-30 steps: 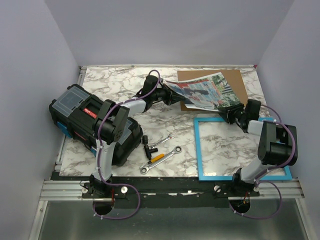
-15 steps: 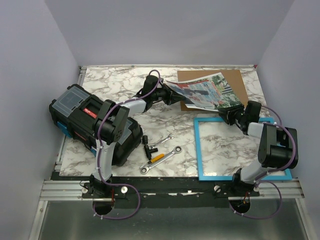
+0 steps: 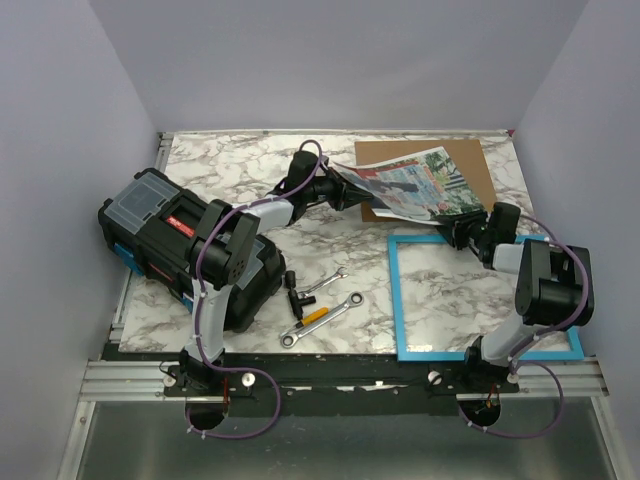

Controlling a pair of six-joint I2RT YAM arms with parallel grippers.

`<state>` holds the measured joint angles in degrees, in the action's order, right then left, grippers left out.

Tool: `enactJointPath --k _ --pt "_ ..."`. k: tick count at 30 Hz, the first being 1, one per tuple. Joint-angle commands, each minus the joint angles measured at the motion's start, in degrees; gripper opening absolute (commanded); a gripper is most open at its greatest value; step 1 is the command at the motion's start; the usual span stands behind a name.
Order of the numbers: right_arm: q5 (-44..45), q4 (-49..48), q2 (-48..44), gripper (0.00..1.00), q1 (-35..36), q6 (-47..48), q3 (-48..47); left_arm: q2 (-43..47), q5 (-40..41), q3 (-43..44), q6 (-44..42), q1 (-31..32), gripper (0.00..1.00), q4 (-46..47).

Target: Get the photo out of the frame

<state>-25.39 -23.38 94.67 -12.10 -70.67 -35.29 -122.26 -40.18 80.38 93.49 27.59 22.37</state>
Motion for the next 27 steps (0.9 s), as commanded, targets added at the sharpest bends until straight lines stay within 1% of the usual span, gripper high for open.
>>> enactJointPath --k 1,6,13,14,15,16,18,19,22,23,27 --pt "-1.94 -5.32 2.56 0.38 0.12 -4.73 -0.34 2.46 -1.84 -0.23 1.14 1.05 0.0 2.65" --pt "-1.75 -8.22 4.04 0.38 0.44 -8.83 -0.86 2.03 -1.92 0.21 1.37 1.49 0.0 2.51" --pt "1.2 -9.89 6.51 0.35 1.5 -11.69 -2.77 1.85 -1.65 0.83 0.52 1.93 0.0 0.93" --pt "1.79 -9.93 6.58 0.32 1.57 -11.62 -2.98 1.93 -1.62 0.98 -0.04 1.94 0.0 0.32" --pt "2.24 -10.04 6.51 0.27 1.63 -11.23 -3.22 2.02 -1.47 1.08 -0.74 1.94 0.0 -0.55" --pt "2.65 -10.27 6.49 0.22 1.58 -10.67 -3.34 2.15 -1.34 1.17 -1.38 1.94 0.0 -1.49" --pt "3.7 -9.58 6.17 0.06 1.56 -9.79 -3.79 2.2 -1.13 1.22 -2.14 1.94 0.0 -2.39" --pt "3.95 -9.27 6.16 0.01 1.58 -9.17 -3.97 2.12 -1.05 1.29 -2.34 1.93 0.0 -2.7" --pt "4.5 -8.23 5.61 0.01 1.61 -7.7 -4.22 1.8 -0.8 1.93 -2.96 1.93 0.0 -4.3" --pt "5.01 -7.78 4.85 0.01 1.57 -6.97 -4.09 1.56 -0.64 2.48 -3.33 1.94 0.02 -4.99" --pt "7.52 -2.53 1.53 0.01 1.63 -1.79 -5.42 0.67 1.26 5.93 -7.67 1.89 0.26 -11.07"
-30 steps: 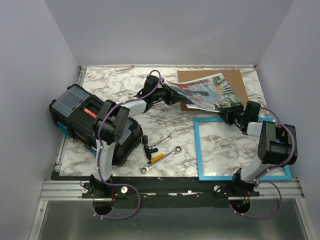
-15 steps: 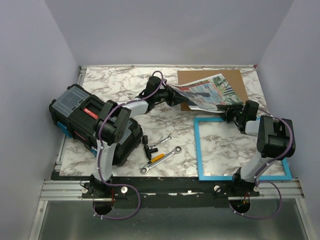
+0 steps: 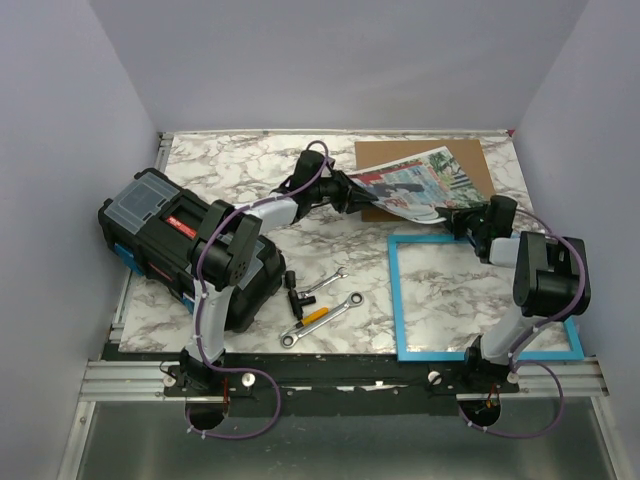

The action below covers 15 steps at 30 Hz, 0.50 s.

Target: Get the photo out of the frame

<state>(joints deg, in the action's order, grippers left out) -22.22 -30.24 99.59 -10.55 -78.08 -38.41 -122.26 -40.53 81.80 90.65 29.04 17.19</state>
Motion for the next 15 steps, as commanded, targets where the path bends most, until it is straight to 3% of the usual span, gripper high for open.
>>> enactJointPath --k 1,4,7,15 --pt "5.13 6.54 -4.41 0.01 0.03 7.22 -3.11 0.39 2.16 5.53 -5.69 0.39 0.32 -7.69" --pt "9.16 12.87 -7.52 0.0 0.02 10.87 -4.91 -0.24 3.66 8.67 -9.15 0.16 0.53 -14.03" --pt "13.06 18.42 -10.31 0.01 0.04 14.36 -6.75 0.84 6.27 10.78 -13.0 0.06 0.66 -21.25" --pt "14.4 28.22 -13.69 0.01 0.03 20.89 -9.23 9.85 9.56 2.34 -17.6 -0.29 0.72 -26.17"
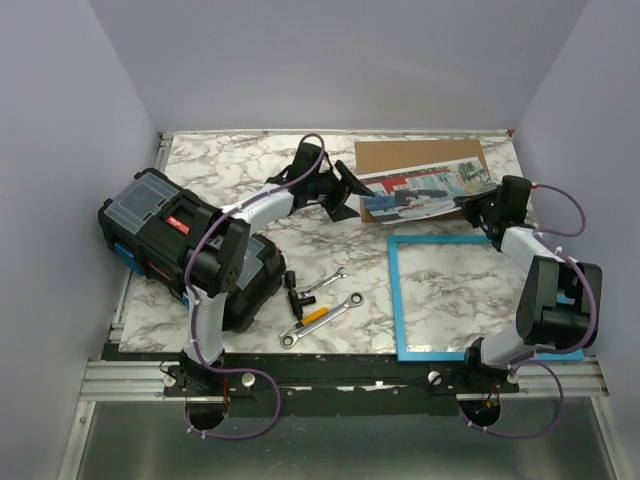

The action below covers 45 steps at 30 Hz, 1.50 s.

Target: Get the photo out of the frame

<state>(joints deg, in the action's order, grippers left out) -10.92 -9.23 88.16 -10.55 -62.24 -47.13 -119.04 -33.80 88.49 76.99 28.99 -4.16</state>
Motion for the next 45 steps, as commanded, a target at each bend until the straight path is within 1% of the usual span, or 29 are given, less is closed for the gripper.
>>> enactJointPath --k 1,5,8,13,18,21,25,29,32,36,37,40,43,45 --pt "2.94 7.89 -2.75 0.01 0.05 5.63 -0.38 7.86 2.82 -5.81 -4.17 -0.25 0.72 -4.49" --pt "1.81 11.21 -4.31 0.01 0.04 8.01 -0.2 11.33 0.44 -8.54 -5.39 -0.32 0.71 -3.36" --pt "2.08 12.99 -5.92 0.0 0.04 9.92 -0.22 15.04 0.02 -8.83 -9.19 -0.25 0.7 -4.06" --pt "2.73 17.13 -6.61 0.0 0.09 13.6 -2.06 22.41 1.89 -12.8 -14.46 -0.34 0.71 -2.54" --pt "4.9 22.33 -7.08 0.0 0.08 21.8 -4.6 27.15 1.58 -14.74 -21.06 -0.52 0.72 -4.82" --pt "6.14 25.83 -7.86 0.01 0.08 25.81 -5.77 30.42 2.53 -16.83 -24.36 -0.68 0.76 -6.43" --pt "6.52 30.66 -10.23 0.0 0.06 29.58 -6.83 33.85 3.83 -21.02 -25.61 -2.24 0.77 -6.77" --pt "7.43 36.56 -13.47 0.0 0.05 31.96 -7.91 35.95 7.04 -22.22 -28.5 -2.76 0.77 -9.59" --pt "9.15 40.82 -15.46 0.0 0.07 34.22 -9.54 36.4 6.32 -22.17 -28.28 -2.85 0.77 -10.35" --pt "10.71 48.36 -16.81 0.01 0.07 36.87 -13.29 34.97 2.44 -21.89 -25.01 -3.48 0.77 -9.1" --pt "12.7 50.08 -17.35 0.01 0.02 36.95 -13.94 34.58 1.84 -21.88 -24.04 -3.66 0.77 -8.66" --pt "13.2 52.69 -20.18 0.01 0.06 37.03 -14.83 33.73 1.95 -21.29 -22.24 -4.75 0.77 -8.16" --pt "13.0 55.55 -22.24 0.01 0.08 36.81 -16.88 33.09 5.29 -19.77 -21.99 -5.4 0.77 -9.76" --pt "11.95 56.66 -23.36 0.0 0.03 36.67 -18.21 31.16 5.69 -18.13 -21.73 -6.31 0.77 -11.09"
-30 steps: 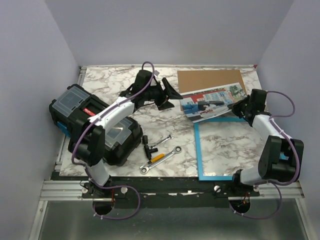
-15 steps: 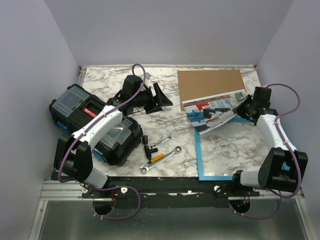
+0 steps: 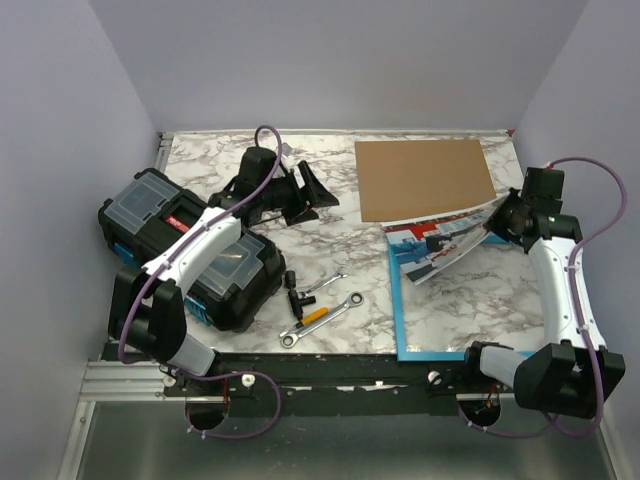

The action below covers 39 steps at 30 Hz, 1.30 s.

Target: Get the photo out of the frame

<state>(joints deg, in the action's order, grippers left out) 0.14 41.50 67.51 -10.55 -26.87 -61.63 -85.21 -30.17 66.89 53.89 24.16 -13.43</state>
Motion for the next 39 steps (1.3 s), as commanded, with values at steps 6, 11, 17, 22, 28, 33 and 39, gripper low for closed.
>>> enactJointPath --k 6,11,17,22,28,33,39 --pt "-3.93 9.21 -4.24 0.01 0.08 0.56 -10.73 -6.77 1.84 3.44 2.1 -4.77 0.77 -3.18" --pt "-10.68 9.42 -2.39 0.01 0.07 0.92 -19.81 -7.32 4.33 1.53 1.88 -6.41 0.77 -3.81" --pt "-27.83 0.97 3.49 0.01 1.68 -0.77 -23.25 -4.66 6.23 -1.97 1.48 -7.51 0.77 -4.22" --pt "-26.93 -5.74 11.56 0.0 14.5 -4.08 -28.93 -0.42 6.74 -6.09 1.35 -7.9 0.77 -4.34" --pt "-29.82 -15.39 20.87 0.0 23.73 -10.46 -35.57 7.81 9.66 -10.4 -0.11 -7.93 0.78 -5.55" --pt "-36.89 -24.2 26.72 0.0 25.96 -15.78 -36.65 12.48 11.34 -12.75 -1.31 -8.68 0.8 -7.22" --pt "-43.9 -32.86 34.27 0.0 25.88 -17.71 -33.51 16.35 9.04 -13.07 -2.37 -9.14 0.8 -5.74"
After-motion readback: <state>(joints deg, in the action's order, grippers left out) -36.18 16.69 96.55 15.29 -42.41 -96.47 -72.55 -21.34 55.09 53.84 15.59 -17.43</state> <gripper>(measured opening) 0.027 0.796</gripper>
